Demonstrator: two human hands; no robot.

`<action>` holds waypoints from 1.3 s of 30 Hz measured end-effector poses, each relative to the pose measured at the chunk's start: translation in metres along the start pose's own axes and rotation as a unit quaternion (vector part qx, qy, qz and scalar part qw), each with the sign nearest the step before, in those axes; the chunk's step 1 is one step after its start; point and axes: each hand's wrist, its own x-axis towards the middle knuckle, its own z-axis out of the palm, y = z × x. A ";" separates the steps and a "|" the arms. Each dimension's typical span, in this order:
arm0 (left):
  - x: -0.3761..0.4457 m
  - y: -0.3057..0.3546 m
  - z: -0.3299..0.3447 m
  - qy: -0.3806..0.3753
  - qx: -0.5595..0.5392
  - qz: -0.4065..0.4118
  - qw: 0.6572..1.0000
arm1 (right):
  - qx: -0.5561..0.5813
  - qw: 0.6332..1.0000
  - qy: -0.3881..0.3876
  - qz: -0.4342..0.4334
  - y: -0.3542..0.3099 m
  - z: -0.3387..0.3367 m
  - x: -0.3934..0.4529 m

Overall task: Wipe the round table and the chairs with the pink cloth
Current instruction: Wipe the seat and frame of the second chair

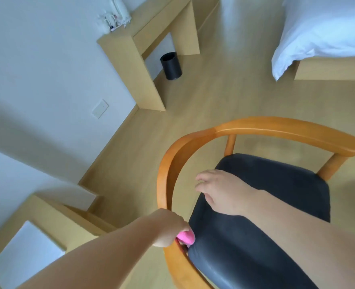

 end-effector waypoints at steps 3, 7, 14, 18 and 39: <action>-0.026 0.000 -0.031 0.140 -0.118 -0.028 0.983 | 0.000 0.999 0.010 0.052 -0.009 -0.037 -0.028; -0.077 0.007 -0.078 0.250 -0.248 -0.003 0.936 | 0.019 0.989 0.049 0.140 -0.037 -0.085 -0.066; -0.156 0.049 -0.144 0.321 -0.401 0.044 0.857 | 0.030 0.981 0.100 0.162 -0.105 -0.155 -0.098; -0.185 0.088 -0.156 0.345 -0.469 0.071 0.810 | 0.030 0.977 0.124 0.170 -0.132 -0.174 -0.117; -0.183 0.232 -0.192 0.271 -0.178 0.281 0.903 | 0.094 0.879 0.225 0.409 -0.186 -0.191 -0.321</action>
